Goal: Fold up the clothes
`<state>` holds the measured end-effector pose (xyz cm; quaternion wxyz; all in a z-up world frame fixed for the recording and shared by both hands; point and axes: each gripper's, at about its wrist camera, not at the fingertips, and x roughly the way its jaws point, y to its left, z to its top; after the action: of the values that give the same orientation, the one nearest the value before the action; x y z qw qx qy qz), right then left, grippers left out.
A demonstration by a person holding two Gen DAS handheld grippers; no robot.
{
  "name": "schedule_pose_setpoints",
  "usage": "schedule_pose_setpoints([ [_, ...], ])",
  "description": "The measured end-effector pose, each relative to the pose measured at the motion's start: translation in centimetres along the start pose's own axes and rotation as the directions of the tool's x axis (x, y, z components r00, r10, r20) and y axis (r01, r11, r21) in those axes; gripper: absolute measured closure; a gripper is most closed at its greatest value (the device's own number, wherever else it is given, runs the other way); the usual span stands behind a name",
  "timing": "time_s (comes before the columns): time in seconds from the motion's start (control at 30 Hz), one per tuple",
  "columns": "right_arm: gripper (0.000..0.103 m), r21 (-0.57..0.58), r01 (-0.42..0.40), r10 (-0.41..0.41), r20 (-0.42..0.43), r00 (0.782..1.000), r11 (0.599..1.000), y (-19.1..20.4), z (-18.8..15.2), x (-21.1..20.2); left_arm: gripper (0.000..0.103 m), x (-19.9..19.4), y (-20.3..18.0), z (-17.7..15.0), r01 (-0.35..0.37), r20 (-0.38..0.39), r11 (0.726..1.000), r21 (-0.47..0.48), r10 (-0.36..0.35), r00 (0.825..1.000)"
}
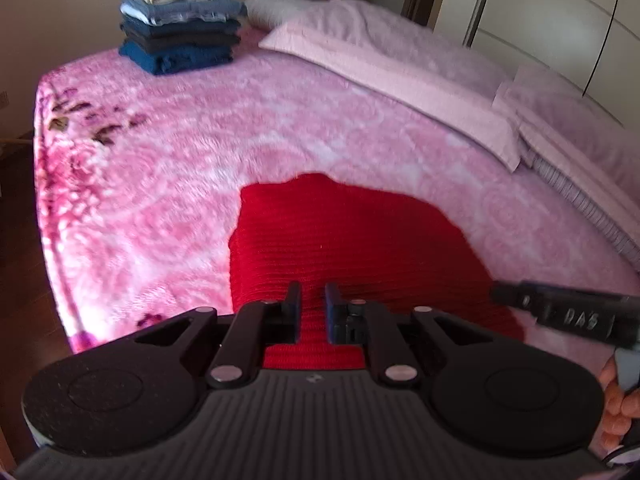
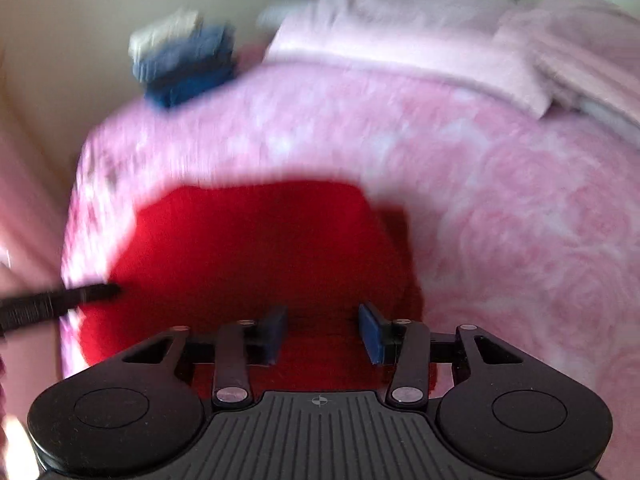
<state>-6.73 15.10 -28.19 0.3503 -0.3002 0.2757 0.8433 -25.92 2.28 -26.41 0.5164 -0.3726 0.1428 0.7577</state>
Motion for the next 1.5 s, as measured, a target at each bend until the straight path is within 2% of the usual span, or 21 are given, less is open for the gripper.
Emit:
schedule_pose_setpoints([
  [0.07,0.059,0.001,-0.021,0.021,0.038,0.999,1.000,0.8,0.3,-1.4,0.093,-0.4,0.1,-0.5,-0.003,-0.013,1.000,-0.008,0.002,1.000],
  [0.17,0.059,-0.036,-0.038,0.039,0.022,0.999,0.999,2.3,-0.6,-0.5,0.093,1.1,0.4,-2.1,-0.036,-0.062,0.999,0.019,0.037,0.997],
  [0.27,0.059,-0.108,0.008,-0.012,-0.034,0.999,0.994,3.6,-2.3,2.3,0.093,2.5,0.9,-3.1,-0.049,-0.085,0.999,0.016,0.050,0.995],
  [0.33,0.059,-0.197,0.047,-0.059,-0.057,0.997,0.979,4.6,-3.2,3.7,0.093,2.8,1.1,-3.2,-0.049,-0.097,0.999,-0.001,0.049,0.994],
  [0.4,0.059,-0.224,0.058,-0.079,-0.084,0.993,0.973,5.0,-2.6,3.8,0.093,2.3,0.7,-2.6,-0.064,-0.128,0.998,0.010,0.065,0.990],
  [0.5,0.059,-0.148,0.033,-0.055,-0.149,0.987,0.989,4.2,-1.3,2.2,0.093,0.4,0.0,-1.3,-0.081,-0.202,0.997,-0.006,0.078,0.976],
  [0.6,0.057,-0.035,-0.007,0.000,-0.189,0.982,0.999,3.0,-0.9,-1.6,0.089,-3.0,-0.9,-0.8,-0.096,-0.240,0.995,-0.017,0.089,0.967],
  [0.63,0.047,-0.001,-0.014,0.014,-0.204,0.979,1.000,2.6,-0.9,-2.9,0.087,-4.3,-1.4,-0.7,-0.100,-0.252,0.995,-0.009,0.095,0.963],
  [0.67,0.032,0.023,-0.013,0.017,-0.221,0.975,1.000,2.4,-1.1,-4.3,0.084,-5.5,-1.9,-0.6,-0.106,-0.268,0.994,-0.001,0.102,0.958],
  [0.7,0.029,0.044,-0.012,0.022,-0.237,0.971,0.999,2.3,-1.2,-5.5,0.081,-6.8,-2.3,-0.7,-0.111,-0.282,0.994,0.003,0.107,0.953],
  [0.8,0.029,0.087,-0.011,0.036,-0.294,0.955,0.996,2.4,-1.7,-8.9,0.070,-10.1,-3.1,-0.8,-0.115,-0.326,0.993,0.010,0.112,0.939],
  [0.83,0.029,0.086,-0.004,0.032,-0.320,0.947,0.996,2.6,-1.7,-9.8,0.070,-11.1,-3.3,-0.7,-0.117,-0.337,0.993,0.018,0.116,0.934],
  [0.93,0.029,0.049,0.023,-0.004,-0.356,0.934,0.999,3.5,-1.3,-12.3,0.067,-14.1,-4.3,-0.2,-0.135,-0.332,0.989,0.066,0.150,0.931],
  [1.03,0.029,0.022,0.031,-0.022,-0.341,0.940,0.999,4.5,-0.2,-14.8,0.062,-16.8,-5.2,0.8,-0.151,-0.296,0.983,0.107,0.177,0.939],
  [1.1,0.029,0.025,0.028,-0.019,-0.325,0.946,0.999,5.0,0.4,-16.0,0.059,-18.2,-5.7,1.3,-0.152,-0.275,0.982,0.114,0.178,0.945],
  [1.23,0.029,0.034,0.018,-0.007,-0.303,0.953,0.999,5.9,1.4,-18.1,0.059,-20.3,-6.5,1.6,-0.149,-0.249,0.981,0.128,0.177,0.952],
  [1.5,0.029,0.029,-0.018,0.026,-0.309,0.951,0.999,7.2,0.9,-20.0,0.058,-22.8,-7.1,1.3,-0.163,-0.216,0.979,0.125,0.187,0.958],
])
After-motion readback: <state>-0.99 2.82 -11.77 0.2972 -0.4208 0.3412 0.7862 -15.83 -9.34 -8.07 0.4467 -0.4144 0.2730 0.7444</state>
